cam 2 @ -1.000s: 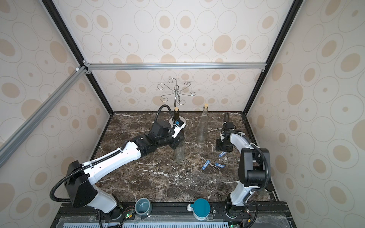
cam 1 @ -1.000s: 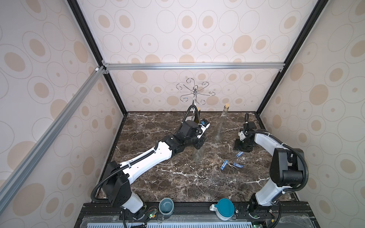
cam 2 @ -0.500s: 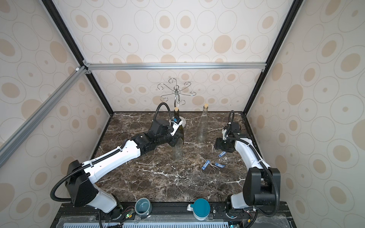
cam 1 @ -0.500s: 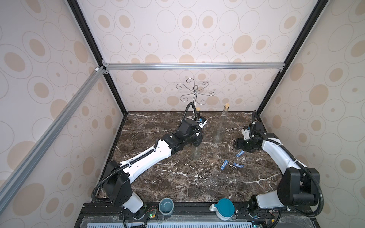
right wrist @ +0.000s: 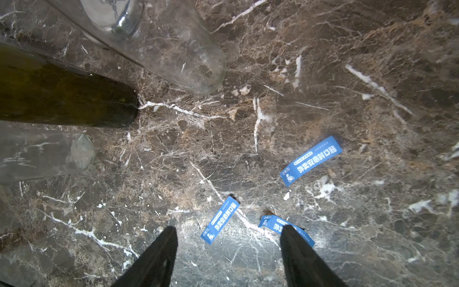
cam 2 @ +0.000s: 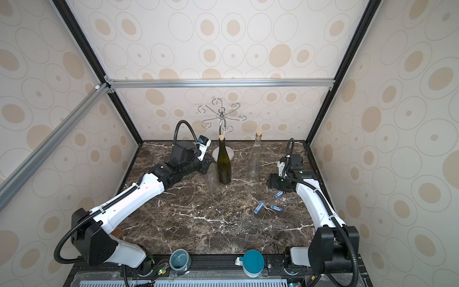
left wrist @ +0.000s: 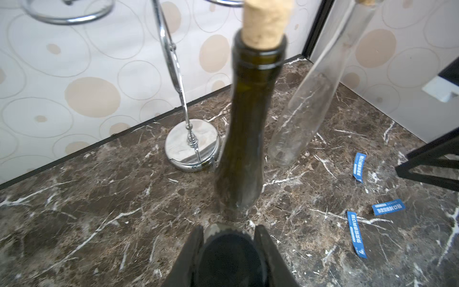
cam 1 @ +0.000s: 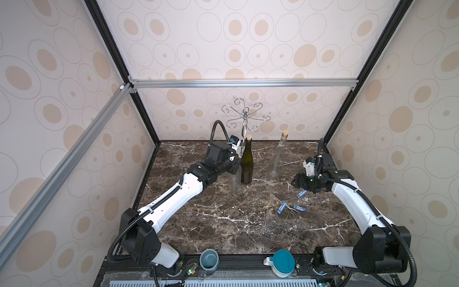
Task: Remove the label from the bottle
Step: Place the bottle at the center of the board.
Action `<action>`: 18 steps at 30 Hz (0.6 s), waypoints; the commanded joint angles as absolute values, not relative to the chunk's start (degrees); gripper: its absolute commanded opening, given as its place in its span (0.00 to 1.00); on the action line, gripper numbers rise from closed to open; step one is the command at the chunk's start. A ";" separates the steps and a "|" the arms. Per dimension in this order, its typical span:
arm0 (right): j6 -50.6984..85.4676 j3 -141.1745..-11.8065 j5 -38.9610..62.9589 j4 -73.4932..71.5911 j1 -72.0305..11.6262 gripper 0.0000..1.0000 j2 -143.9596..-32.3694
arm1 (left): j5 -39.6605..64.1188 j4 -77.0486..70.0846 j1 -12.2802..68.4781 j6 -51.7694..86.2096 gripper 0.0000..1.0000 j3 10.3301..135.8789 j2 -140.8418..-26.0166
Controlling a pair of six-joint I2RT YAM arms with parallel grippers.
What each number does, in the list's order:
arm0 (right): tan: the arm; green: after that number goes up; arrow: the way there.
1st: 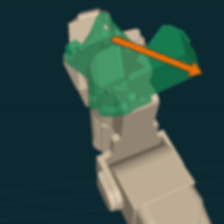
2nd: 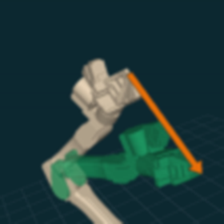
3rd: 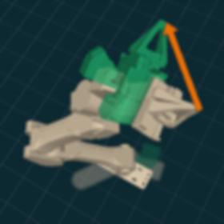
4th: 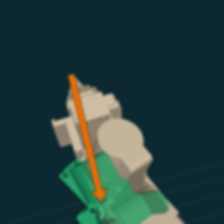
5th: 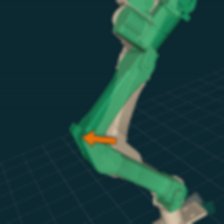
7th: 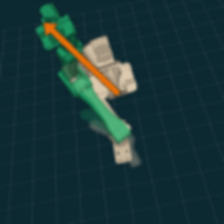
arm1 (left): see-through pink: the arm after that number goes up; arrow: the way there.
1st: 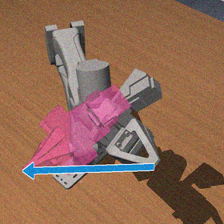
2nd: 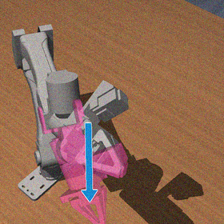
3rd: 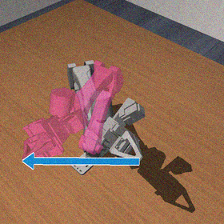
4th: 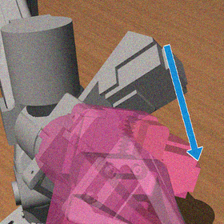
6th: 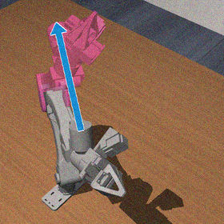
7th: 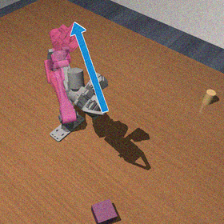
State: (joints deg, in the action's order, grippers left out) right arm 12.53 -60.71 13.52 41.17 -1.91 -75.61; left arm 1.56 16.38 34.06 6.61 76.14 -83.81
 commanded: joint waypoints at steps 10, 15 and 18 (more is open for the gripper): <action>13.27 -58.40 14.24 41.92 -2.64 0.69 -73.85 | 1.85 11.49 25.83 4.57 0.09 77.52 -83.42; 13.35 -57.87 14.14 41.84 -2.64 0.69 -72.88 | 1.85 9.56 23.46 4.44 0.09 77.43 -85.05; 13.26 -57.70 14.17 41.84 -2.64 0.69 -72.69 | 1.29 8.23 22.78 4.72 0.09 76.95 -86.02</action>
